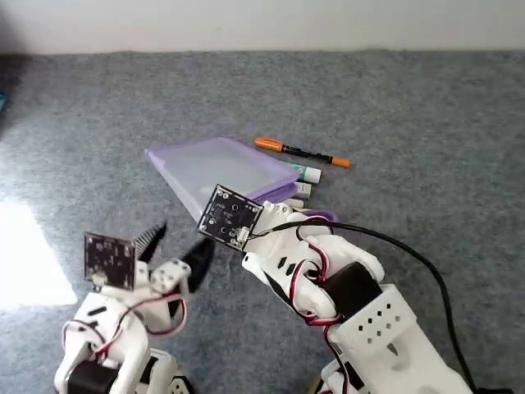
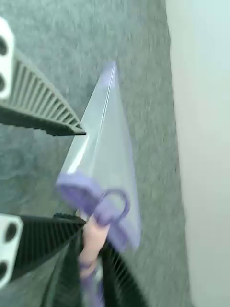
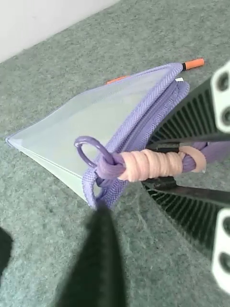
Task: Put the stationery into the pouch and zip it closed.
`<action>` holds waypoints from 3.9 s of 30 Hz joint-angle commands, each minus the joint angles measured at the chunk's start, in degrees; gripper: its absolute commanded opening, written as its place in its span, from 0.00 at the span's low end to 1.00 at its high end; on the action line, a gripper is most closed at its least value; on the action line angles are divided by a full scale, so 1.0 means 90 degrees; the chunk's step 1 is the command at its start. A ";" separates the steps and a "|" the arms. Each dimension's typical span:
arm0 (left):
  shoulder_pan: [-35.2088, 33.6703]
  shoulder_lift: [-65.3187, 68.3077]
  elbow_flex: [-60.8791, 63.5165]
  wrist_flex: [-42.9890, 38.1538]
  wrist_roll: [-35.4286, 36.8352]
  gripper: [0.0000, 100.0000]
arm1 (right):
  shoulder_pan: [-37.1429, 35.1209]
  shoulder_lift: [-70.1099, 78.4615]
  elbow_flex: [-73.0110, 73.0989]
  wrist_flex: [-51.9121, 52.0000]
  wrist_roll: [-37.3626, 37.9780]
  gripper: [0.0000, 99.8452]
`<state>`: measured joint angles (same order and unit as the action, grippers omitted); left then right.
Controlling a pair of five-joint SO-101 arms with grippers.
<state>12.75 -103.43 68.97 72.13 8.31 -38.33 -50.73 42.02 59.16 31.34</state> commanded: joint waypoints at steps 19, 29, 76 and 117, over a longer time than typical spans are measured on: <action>-0.0518 -0.0059 0.1216 -0.1328 0.0147 0.17 | -0.0249 -0.0083 -0.0606 0.0698 -0.0059 0.01; 0.0195 -0.0068 0.0845 -0.1280 0.0147 0.17 | -0.0249 -0.0024 -0.0811 0.0845 -0.0068 0.01; -0.0029 -0.0068 0.1724 -0.1651 0.0147 0.01 | 0.0386 -0.0698 -0.0957 0.1734 -0.0049 0.01; -0.1514 -0.0068 -0.1382 0.1846 -0.1289 0.02 | 0.1949 -0.1353 -0.1065 0.1148 -0.0088 0.01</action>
<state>0.18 -103.43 55.08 89.01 -2.95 -22.95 -62.86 35.96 70.51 31.25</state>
